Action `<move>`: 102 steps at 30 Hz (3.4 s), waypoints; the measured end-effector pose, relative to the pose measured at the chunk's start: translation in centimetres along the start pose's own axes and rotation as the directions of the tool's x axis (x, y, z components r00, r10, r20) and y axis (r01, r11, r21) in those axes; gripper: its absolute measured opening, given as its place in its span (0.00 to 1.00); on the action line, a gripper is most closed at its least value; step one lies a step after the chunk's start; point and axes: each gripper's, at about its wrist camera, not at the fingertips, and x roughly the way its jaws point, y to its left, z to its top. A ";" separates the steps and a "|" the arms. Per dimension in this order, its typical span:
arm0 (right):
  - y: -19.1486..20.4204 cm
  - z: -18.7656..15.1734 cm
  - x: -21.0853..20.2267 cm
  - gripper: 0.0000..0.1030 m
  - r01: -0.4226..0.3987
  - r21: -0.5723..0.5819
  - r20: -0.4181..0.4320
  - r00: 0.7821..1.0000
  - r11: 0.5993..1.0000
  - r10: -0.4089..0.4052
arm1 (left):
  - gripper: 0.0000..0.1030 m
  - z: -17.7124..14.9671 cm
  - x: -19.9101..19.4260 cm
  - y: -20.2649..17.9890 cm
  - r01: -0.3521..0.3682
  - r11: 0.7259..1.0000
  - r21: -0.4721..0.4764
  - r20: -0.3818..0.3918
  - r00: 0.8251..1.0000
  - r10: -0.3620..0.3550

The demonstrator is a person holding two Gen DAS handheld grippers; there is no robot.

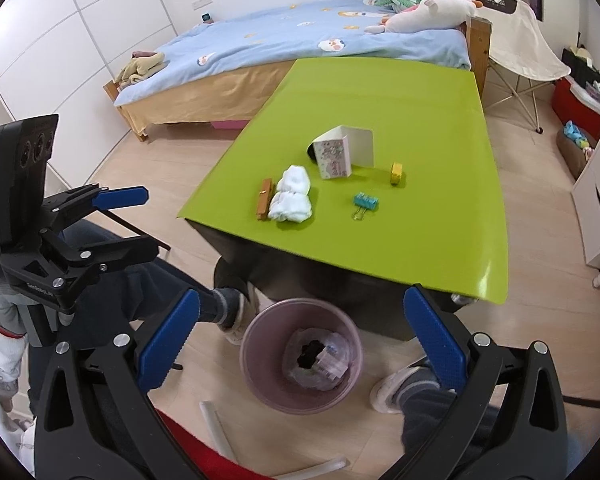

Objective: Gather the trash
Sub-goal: 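Move the right gripper back toward the blue binder clip on the table, then close the right gripper on the blue binder clip, then reach the left gripper to the wooden clothespin and close on it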

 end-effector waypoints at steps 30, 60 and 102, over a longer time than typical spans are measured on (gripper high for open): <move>-3.1 8.0 15.2 0.54 0.104 -0.370 -0.238 0.950 0.923 -0.202 | 0.93 1.7 2.9 2.9 -0.005 0.998 -0.062 -0.038 0.999 0.002; -4.7 9.1 13.2 0.01 0.071 -0.167 -0.245 0.963 0.983 -0.111 | 0.93 3.4 4.8 4.0 -0.038 0.995 -0.091 -0.098 0.995 0.029; -5.5 7.9 9.8 0.01 0.031 -0.085 -0.193 0.980 0.996 -0.047 | 0.35 5.5 14.9 5.8 -0.305 0.942 -0.142 -0.378 0.896 0.233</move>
